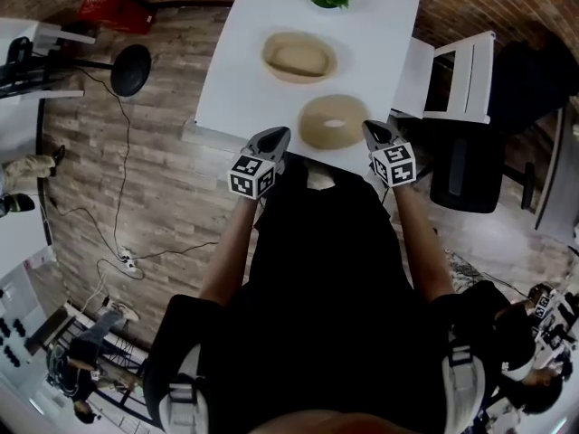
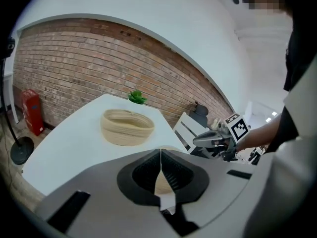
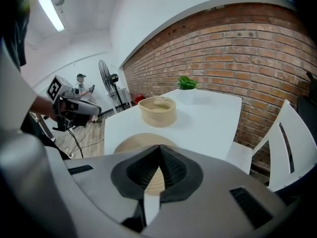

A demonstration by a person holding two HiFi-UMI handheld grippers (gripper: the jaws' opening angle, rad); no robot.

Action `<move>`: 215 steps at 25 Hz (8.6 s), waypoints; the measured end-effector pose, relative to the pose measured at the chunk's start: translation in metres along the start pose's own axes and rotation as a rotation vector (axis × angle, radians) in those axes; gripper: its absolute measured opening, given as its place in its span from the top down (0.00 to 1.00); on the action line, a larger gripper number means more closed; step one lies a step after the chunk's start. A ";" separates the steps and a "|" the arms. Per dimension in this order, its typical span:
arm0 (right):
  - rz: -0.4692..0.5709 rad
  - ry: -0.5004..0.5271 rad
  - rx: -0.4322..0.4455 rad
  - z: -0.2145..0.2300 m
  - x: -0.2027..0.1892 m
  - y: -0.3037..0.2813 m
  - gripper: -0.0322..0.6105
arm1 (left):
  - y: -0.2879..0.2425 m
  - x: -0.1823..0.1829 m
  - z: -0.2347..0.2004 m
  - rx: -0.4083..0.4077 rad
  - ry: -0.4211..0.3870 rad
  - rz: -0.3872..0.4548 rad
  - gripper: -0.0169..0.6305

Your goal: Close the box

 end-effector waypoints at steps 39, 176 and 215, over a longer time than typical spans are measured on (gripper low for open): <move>-0.088 -0.175 -0.036 0.046 -0.054 -0.056 0.72 | -0.101 -0.049 -0.040 -0.019 0.100 -0.219 0.66; 0.110 -0.434 -0.333 0.026 0.127 -0.165 0.73 | -0.140 0.138 -0.216 -0.094 -0.083 -0.177 0.77; 0.109 -0.203 -0.356 0.031 0.168 -0.155 0.91 | -0.153 0.191 -0.179 -0.188 -0.276 -0.029 0.81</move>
Point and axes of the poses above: the fingertips, and each gripper's own axes: y backward along the fingers, z to its right, x out of its top, the point moved 8 cm from there along y, backward along the fingers, and after that the axes turned 3 degrees about y, right-handed, at the moved point
